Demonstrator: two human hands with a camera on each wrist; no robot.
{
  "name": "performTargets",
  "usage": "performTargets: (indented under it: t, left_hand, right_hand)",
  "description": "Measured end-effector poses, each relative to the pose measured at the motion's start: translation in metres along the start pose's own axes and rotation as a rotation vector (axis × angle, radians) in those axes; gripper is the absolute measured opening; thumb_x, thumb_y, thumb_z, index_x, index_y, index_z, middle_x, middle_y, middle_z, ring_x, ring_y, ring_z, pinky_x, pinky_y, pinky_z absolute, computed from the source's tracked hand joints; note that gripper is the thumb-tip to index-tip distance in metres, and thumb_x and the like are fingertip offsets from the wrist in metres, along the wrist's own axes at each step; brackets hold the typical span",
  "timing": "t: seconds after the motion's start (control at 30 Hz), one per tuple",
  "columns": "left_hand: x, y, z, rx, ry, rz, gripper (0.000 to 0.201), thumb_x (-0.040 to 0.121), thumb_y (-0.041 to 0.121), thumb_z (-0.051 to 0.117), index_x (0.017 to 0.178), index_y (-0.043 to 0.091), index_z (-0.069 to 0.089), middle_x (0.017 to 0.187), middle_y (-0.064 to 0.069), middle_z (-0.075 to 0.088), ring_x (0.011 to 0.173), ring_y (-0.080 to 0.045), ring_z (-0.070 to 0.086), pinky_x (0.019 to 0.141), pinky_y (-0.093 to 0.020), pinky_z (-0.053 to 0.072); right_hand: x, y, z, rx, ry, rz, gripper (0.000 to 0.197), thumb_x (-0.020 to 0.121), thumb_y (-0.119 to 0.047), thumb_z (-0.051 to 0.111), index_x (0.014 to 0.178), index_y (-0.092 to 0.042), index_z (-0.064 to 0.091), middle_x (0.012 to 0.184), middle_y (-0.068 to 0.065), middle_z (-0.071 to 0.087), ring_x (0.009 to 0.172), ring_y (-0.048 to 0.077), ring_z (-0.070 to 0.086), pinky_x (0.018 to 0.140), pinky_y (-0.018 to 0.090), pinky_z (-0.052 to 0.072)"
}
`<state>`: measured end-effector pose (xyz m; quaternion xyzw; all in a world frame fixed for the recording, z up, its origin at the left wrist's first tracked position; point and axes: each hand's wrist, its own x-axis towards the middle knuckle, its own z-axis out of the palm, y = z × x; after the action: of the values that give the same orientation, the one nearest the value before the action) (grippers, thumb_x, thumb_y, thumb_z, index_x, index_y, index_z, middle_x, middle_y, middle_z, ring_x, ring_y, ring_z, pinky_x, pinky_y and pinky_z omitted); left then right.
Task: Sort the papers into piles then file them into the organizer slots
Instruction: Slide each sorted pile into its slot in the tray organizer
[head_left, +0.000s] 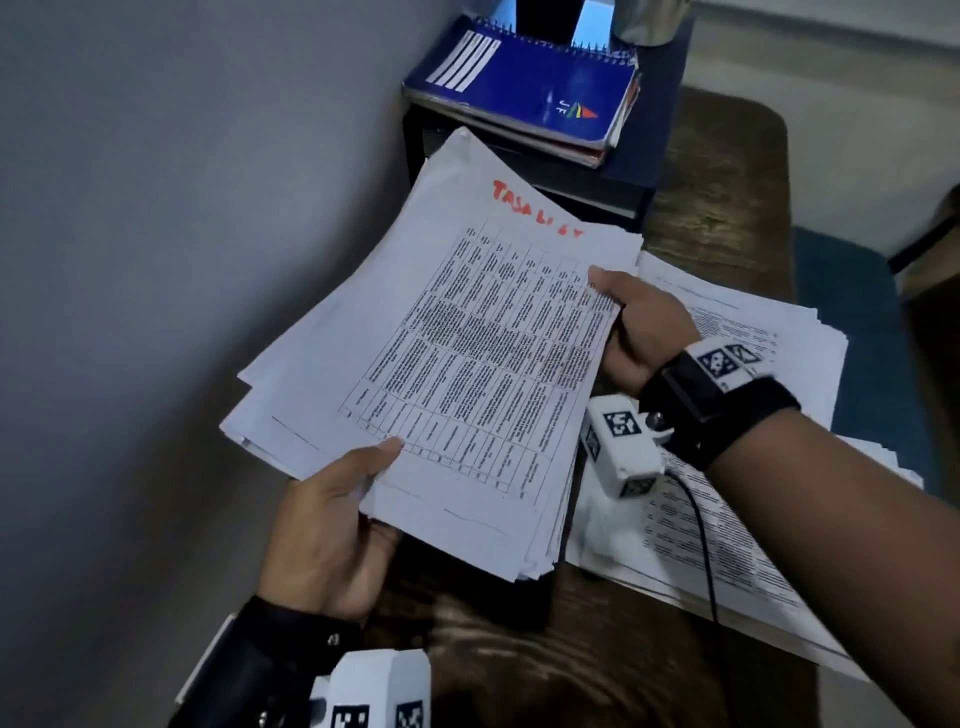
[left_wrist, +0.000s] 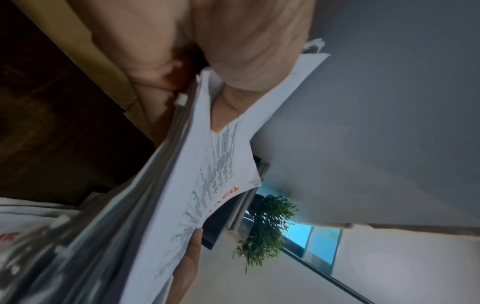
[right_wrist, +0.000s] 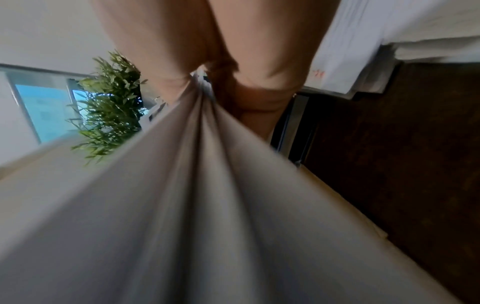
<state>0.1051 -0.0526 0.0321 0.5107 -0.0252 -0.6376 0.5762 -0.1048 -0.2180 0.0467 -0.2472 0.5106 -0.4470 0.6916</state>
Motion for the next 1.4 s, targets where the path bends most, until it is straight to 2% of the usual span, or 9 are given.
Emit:
performTargets:
  t: [0.17,0.43,0.67,0.8,0.93,1.03,1.1,1.23,1.4]
  left_hand:
    - [0.01,-0.005,-0.001,-0.029,-0.096,-0.107,0.023,0.078,0.008,0.06,0.086,-0.004,0.077,0.109,-0.024,0.071,0.089,-0.031,0.073,0.08,-0.042,0.06]
    - [0.011,-0.019,-0.013,-0.108,-0.069,-0.081,0.027,0.082,0.009,0.06,0.101,-0.003,0.074,0.116,-0.026,0.068,0.108,-0.038,0.067,0.095,-0.055,0.051]
    - [0.037,-0.016,-0.006,-0.139,-0.072,-0.114,0.024,0.083,0.009,0.062,0.1,-0.004,0.073,0.111,-0.026,0.069,0.1,-0.037,0.069,0.089,-0.049,0.056]
    - [0.051,-0.018,0.001,-0.184,-0.03,-0.112,0.049,0.083,0.01,0.064,0.127,-0.01,0.058,0.119,-0.027,0.066,0.106,-0.038,0.067,0.086,-0.045,0.058]
    - [0.059,-0.019,0.005,-0.191,-0.017,-0.102,0.051,0.081,0.01,0.064,0.128,-0.01,0.057,0.124,-0.028,0.064,0.113,-0.04,0.064,0.093,-0.05,0.055]
    - [0.062,-0.021,0.003,-0.178,-0.017,-0.105,0.052,0.08,0.011,0.065,0.127,-0.011,0.058,0.124,-0.028,0.064,0.113,-0.04,0.064,0.096,-0.051,0.052]
    - [0.063,-0.022,0.001,-0.163,-0.007,-0.11,0.051,0.079,0.011,0.066,0.124,-0.013,0.059,0.122,-0.029,0.065,0.112,-0.041,0.065,0.095,-0.051,0.053]
    - [0.062,-0.023,-0.002,-0.168,-0.033,-0.098,0.05,0.081,0.012,0.064,0.123,-0.013,0.059,0.122,-0.029,0.064,0.112,-0.041,0.065,0.096,-0.052,0.053]
    - [0.064,-0.02,-0.006,-0.136,-0.047,-0.065,0.048,0.079,0.011,0.065,0.121,-0.012,0.061,0.121,-0.028,0.065,0.111,-0.04,0.065,0.1,-0.053,0.049]
  right_hand:
    - [0.037,-0.008,-0.026,-0.232,-0.027,-0.038,0.044,0.074,-0.031,0.073,0.103,0.002,0.071,0.108,0.027,0.07,0.108,0.059,0.055,0.092,0.084,0.023]
    - [0.034,-0.004,-0.009,-0.155,-0.136,-0.13,0.034,0.096,-0.004,0.049,0.129,0.001,0.056,0.124,0.023,0.064,0.112,0.039,0.063,0.093,0.054,0.051]
    - [0.056,-0.004,-0.01,-0.213,-0.09,-0.141,0.036,0.097,-0.009,0.051,0.131,0.001,0.055,0.125,0.02,0.064,0.115,0.036,0.062,0.101,0.055,0.046]
    - [0.063,-0.01,-0.015,-0.275,-0.049,-0.168,0.032,0.097,-0.015,0.054,0.125,0.0,0.06,0.12,0.018,0.067,0.107,0.033,0.067,0.096,0.052,0.05]
    - [0.048,-0.037,-0.015,-0.97,0.203,-0.381,0.024,0.086,-0.042,0.063,0.086,-0.018,0.062,0.089,0.009,0.071,0.08,0.025,0.069,0.08,0.051,0.056]
    - [0.02,-0.06,0.003,-1.397,0.262,-0.692,0.024,0.092,-0.038,0.058,0.09,-0.014,0.061,0.083,0.004,0.061,0.073,0.018,0.054,0.069,0.03,0.04]
    - [0.011,-0.062,0.028,-1.495,0.062,-0.838,0.022,0.094,-0.035,0.057,0.103,-0.017,0.065,0.101,-0.001,0.062,0.085,0.011,0.054,0.072,0.022,0.037]
    - [0.036,-0.041,0.069,-1.745,-0.4,-0.741,0.057,0.1,-0.042,0.047,0.15,-0.016,0.035,0.158,0.003,0.03,0.144,0.015,0.029,0.115,0.022,0.016]
    - [0.063,-0.021,0.085,-1.91,-0.452,-0.595,0.073,0.099,-0.052,0.038,0.155,-0.014,0.013,0.164,0.005,0.001,0.151,0.021,-0.004,0.123,0.036,0.003]
